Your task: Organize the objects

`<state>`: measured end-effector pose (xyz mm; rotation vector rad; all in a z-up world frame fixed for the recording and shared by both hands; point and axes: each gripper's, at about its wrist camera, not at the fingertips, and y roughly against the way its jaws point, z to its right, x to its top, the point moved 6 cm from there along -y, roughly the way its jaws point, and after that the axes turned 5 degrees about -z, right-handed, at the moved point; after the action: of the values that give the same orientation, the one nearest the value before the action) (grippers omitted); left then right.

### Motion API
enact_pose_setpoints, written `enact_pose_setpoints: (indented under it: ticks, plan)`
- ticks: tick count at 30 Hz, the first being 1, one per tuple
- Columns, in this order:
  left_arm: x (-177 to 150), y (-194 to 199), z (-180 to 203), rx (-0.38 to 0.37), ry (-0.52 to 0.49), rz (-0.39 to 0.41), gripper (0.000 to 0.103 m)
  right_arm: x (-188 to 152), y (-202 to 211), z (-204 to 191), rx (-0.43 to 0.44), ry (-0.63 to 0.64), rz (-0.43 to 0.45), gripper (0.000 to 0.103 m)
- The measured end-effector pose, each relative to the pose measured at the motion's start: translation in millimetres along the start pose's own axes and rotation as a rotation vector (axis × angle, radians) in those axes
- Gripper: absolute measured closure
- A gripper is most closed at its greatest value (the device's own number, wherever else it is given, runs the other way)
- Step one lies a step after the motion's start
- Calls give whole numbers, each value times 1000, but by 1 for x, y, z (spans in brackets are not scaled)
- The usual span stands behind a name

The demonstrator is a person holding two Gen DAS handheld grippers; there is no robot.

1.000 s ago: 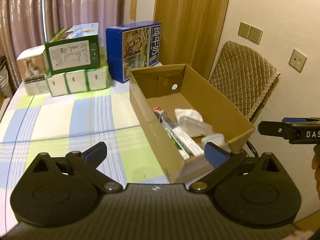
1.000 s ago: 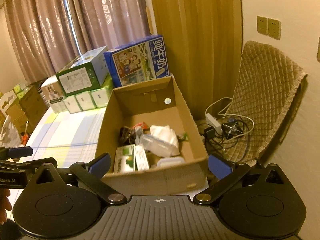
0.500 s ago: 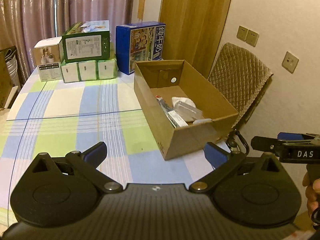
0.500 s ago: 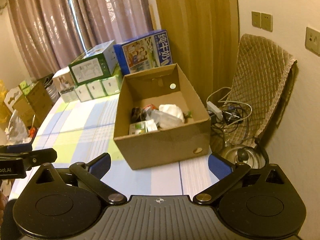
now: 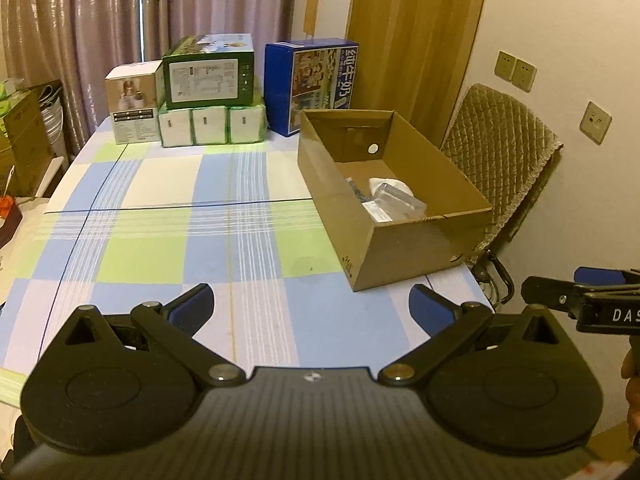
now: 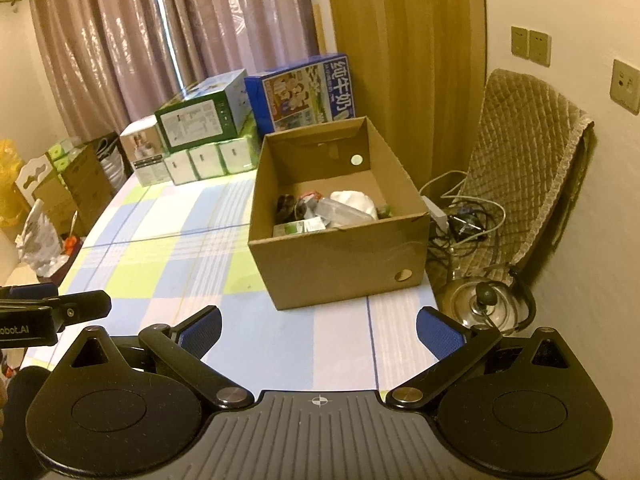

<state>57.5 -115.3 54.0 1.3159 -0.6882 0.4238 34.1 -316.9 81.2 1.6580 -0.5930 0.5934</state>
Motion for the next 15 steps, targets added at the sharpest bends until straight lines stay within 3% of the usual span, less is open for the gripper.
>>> enact_pose_setpoints:
  ticks: [15]
  plan:
    - [-3,7,5,-4,-5,7,1,3,-2,-11,-2,30,-9,2]
